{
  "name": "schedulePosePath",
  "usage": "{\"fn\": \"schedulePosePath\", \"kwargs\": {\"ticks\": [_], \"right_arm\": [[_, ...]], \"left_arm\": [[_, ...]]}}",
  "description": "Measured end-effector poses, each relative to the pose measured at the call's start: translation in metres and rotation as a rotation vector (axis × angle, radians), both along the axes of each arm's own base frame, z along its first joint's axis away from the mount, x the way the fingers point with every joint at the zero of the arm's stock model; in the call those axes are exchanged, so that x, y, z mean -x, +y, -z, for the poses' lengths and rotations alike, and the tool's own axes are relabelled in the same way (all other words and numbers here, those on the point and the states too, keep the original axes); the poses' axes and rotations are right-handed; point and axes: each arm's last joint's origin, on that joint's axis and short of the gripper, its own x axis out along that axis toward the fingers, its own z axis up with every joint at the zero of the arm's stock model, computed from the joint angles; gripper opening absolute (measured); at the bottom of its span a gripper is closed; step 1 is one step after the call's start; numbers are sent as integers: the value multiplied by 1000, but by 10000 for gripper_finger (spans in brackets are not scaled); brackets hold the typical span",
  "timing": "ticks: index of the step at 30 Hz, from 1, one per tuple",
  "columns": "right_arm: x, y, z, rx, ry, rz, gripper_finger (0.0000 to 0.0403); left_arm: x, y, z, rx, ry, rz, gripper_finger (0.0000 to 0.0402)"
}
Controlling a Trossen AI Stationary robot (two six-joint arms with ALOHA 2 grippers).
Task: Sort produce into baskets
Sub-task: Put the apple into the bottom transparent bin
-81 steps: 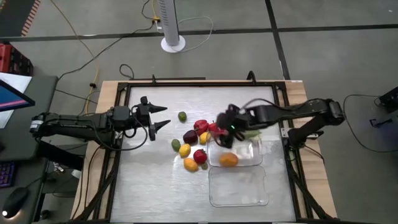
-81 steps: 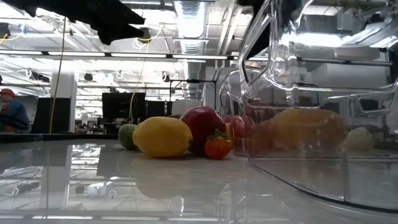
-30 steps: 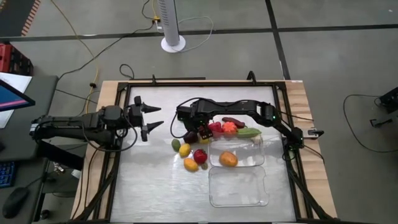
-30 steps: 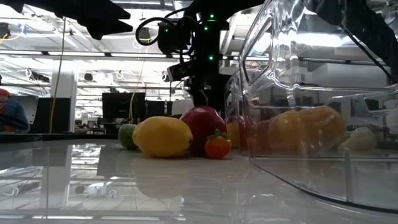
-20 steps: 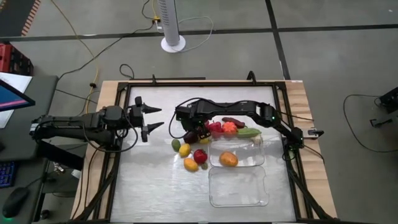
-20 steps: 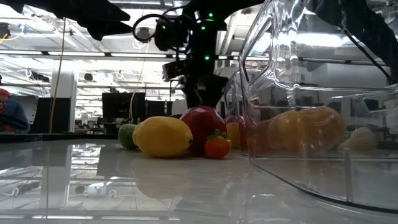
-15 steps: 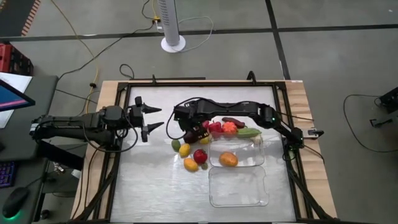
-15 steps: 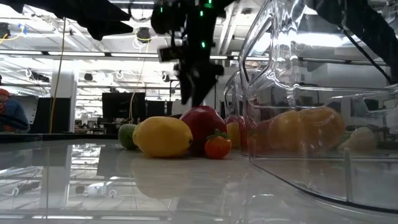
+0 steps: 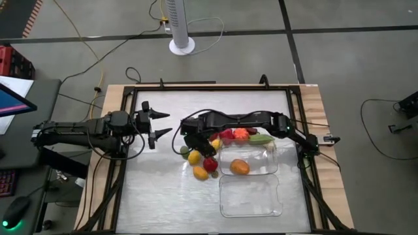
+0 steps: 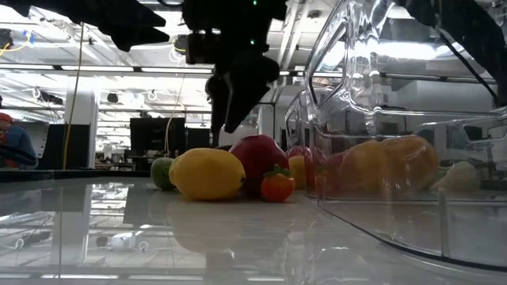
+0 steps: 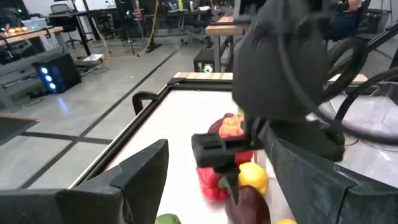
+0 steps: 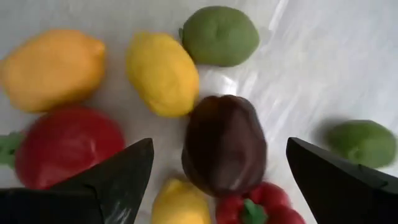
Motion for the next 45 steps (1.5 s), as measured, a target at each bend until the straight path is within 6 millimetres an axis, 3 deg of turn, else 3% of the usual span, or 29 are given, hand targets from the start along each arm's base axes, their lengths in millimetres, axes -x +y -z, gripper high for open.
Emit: {"fn": "schedulePosePath", "kwargs": {"ticks": [6, 14, 17, 23, 28, 32, 35, 39, 45], "right_arm": [[0, -4, 33, 21, 19, 8, 371], [0, -4, 37, 35, 14, 9, 317], [2, -5, 23, 61, 20, 24, 298], [13, 1, -34, 64, -16, 51, 294], [49, 17, -90, -84, -5, 128, 293], [73, 45, -119, -273, 15, 149, 292], [86, 77, -129, -270, 29, 145, 292], [103, 110, -127, -81, 81, 193, 292], [117, 130, -116, 5, 79, 264, 292]], "left_arm": [[0, 0, 0, 0, 2, 0, 269], [0, 0, 0, -13, 7, -6, 269], [0, 1, 0, -16, 8, -21, 269], [0, 1, 1, -16, 12, -22, 269], [1, 1, 3, -14, 30, -25, 269], [1, 1, 2, -14, 29, -25, 269], [1, 1, 2, -7, 28, -26, 269], [1, 1, 2, 14, 19, -29, 269], [1, 1, 2, 39, 7, -34, 269]]}}
